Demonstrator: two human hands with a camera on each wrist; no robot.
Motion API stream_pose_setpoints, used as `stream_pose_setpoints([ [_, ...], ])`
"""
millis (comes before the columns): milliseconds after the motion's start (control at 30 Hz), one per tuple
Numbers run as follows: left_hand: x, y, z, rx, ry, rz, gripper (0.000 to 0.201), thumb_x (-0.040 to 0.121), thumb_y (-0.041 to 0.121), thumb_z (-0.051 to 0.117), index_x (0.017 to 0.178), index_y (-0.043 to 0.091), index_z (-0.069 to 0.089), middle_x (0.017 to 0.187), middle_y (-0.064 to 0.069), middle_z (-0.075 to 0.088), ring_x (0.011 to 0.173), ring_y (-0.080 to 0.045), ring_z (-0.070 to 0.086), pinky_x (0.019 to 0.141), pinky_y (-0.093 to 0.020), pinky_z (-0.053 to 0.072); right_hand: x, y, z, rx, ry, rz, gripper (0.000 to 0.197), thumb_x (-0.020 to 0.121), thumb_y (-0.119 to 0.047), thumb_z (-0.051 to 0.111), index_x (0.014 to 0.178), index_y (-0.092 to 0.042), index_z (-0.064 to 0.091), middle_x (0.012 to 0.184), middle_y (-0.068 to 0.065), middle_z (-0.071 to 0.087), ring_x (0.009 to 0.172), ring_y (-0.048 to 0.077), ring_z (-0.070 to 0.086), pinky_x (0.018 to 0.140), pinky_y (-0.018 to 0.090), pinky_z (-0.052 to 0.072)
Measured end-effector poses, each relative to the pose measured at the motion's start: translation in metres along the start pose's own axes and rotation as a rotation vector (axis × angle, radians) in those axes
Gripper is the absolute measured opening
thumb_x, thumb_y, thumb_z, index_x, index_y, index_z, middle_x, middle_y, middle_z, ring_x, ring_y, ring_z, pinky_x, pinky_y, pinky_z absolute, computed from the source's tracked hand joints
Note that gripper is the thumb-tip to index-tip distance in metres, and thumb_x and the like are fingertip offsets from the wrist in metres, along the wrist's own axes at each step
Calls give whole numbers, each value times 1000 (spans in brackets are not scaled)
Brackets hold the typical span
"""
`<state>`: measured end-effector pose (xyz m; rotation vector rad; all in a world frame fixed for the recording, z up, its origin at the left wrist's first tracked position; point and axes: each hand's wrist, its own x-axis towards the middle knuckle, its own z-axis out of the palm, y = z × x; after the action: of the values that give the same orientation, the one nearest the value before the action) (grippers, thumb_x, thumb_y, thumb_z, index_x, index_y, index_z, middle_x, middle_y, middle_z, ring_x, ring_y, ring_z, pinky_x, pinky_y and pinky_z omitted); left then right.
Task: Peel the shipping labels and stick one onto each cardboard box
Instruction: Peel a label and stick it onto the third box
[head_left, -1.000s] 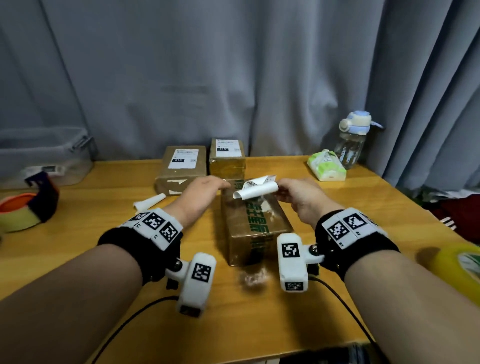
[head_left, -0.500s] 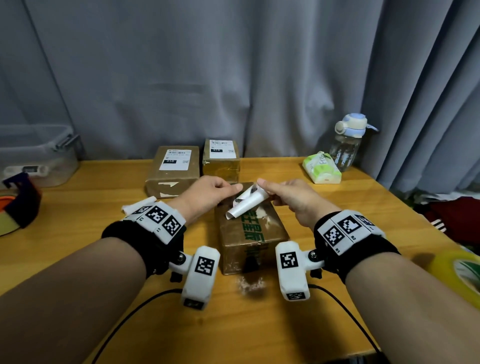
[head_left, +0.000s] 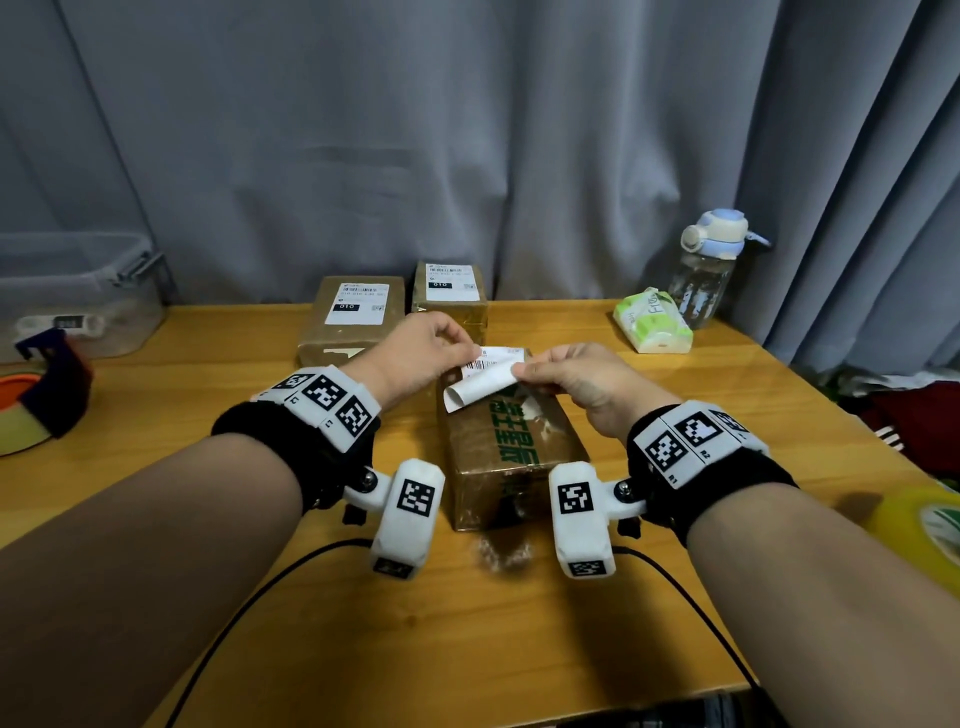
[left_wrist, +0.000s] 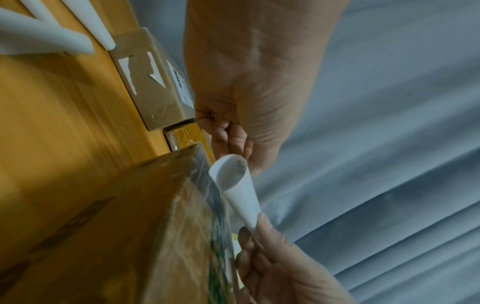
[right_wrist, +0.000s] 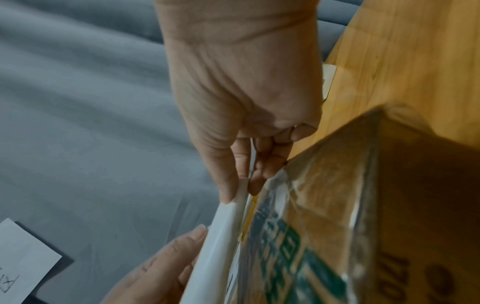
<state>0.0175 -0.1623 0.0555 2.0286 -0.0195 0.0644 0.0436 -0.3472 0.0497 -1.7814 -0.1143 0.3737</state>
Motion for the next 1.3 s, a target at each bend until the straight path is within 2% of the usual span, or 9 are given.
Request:
stream_pose_setpoints([
  [167,3,-1,0,-1,56,57,9,92,8,52,100,8,56,65,0,58,46,-2,52,54,-14,46,-4,-5,-1,10,-11,-33,11,83,0,66,77,-10,64,62,-2,65,61,8,57,43,6,42],
  [300,2,0,-2,75,2,91,18,94,6,44,90,14,60,72,-1,59,48,-1,53,59,-22,42,-10,-9,-2,-36,-32,-25,16,85,1,61,79,-14,64,65,-3,62,61,6,51,36,5,36],
  [467,0,1,-2,43,-22,69,7,88,13,59,94,11,61,74,2,58,61,-7,51,55,-12,42,-13,-9,3,-56,2,5,10,86,-25,63,82,-17,66,74,-2,61,71,11,53,70,25,37],
  [533,0,-3,-1,-1,-22,89,15,84,8,65,96,11,56,70,0,56,57,-5,53,54,-11,43,-14,-7,4,-64,-4,-18,22,86,-34,65,83,-12,66,75,0,66,71,12,58,62,24,39],
  [667,1,-7,6,-94,24,18,32,82,5,67,106,11,47,74,-5,64,57,-5,59,51,-8,48,-18,-6,5,-74,-38,-24,23,84,-20,69,69,-10,56,47,-5,63,48,9,57,46,18,46],
  [800,4,-14,9,-136,126,-37,7,85,12,65,85,9,58,72,-4,64,53,-8,53,46,-10,45,-24,-11,4,-102,4,-19,20,86,-13,68,70,-9,56,55,-1,64,54,9,60,37,7,41],
  [1000,9,-14,8,-44,123,-10,11,87,17,64,78,11,61,81,-3,64,68,-9,55,61,-17,43,-31,-17,1,-114,10,2,27,88,-13,64,64,-11,53,66,2,63,55,3,58,34,4,36],
  [1133,14,-12,12,115,124,0,20,87,22,64,90,3,65,87,-4,64,78,-13,55,63,-19,43,-31,-15,0,-170,35,20,29,87,-19,66,63,-14,51,70,0,62,57,-1,58,48,12,40],
  [1300,21,-16,11,318,143,-33,17,83,34,66,75,20,66,99,-5,66,98,-23,60,90,-43,51,-30,-14,4,-165,26,67,19,86,-19,67,70,-10,60,73,3,66,66,5,59,40,7,40],
])
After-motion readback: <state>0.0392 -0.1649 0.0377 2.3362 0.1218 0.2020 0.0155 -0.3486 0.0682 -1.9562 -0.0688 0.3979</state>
